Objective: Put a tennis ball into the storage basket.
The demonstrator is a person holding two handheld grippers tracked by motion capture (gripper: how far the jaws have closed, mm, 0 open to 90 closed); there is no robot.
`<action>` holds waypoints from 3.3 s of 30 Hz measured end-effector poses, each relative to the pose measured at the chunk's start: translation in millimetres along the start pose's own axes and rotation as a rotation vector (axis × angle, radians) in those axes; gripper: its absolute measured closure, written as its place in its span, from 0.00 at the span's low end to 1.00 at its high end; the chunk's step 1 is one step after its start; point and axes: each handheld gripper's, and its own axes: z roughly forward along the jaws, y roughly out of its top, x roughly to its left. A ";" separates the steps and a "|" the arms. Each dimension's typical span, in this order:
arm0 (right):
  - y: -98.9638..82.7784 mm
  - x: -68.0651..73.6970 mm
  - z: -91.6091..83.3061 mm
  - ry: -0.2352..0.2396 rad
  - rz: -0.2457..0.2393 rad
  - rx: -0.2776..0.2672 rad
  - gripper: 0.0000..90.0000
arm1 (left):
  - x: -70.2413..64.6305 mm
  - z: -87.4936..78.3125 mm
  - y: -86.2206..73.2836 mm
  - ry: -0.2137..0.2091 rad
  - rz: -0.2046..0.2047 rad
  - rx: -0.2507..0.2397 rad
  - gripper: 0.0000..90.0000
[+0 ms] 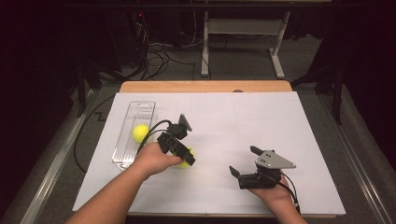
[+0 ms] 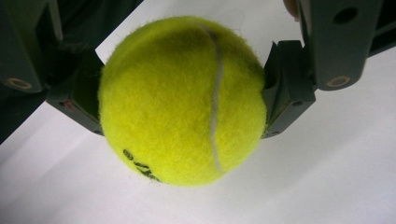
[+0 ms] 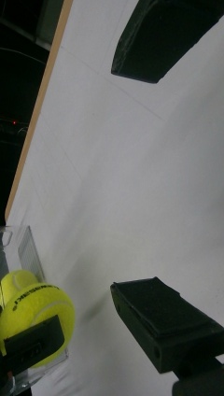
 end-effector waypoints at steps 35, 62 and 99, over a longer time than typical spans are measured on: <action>-20.6 -27.6 -25.1 -0.063 0.065 -0.034 0.00 | 31.0 -24.9 -20.8 0.036 -0.064 0.013 0.30; -17.1 -26.6 -28.9 -0.062 0.068 -0.076 0.00 | 59.8 -82.1 -40.3 0.094 -0.151 -0.035 0.30; -17.0 -28.2 -31.3 -0.073 0.064 -0.083 0.00 | 101.5 -84.1 -70.7 0.178 -0.257 -0.023 0.30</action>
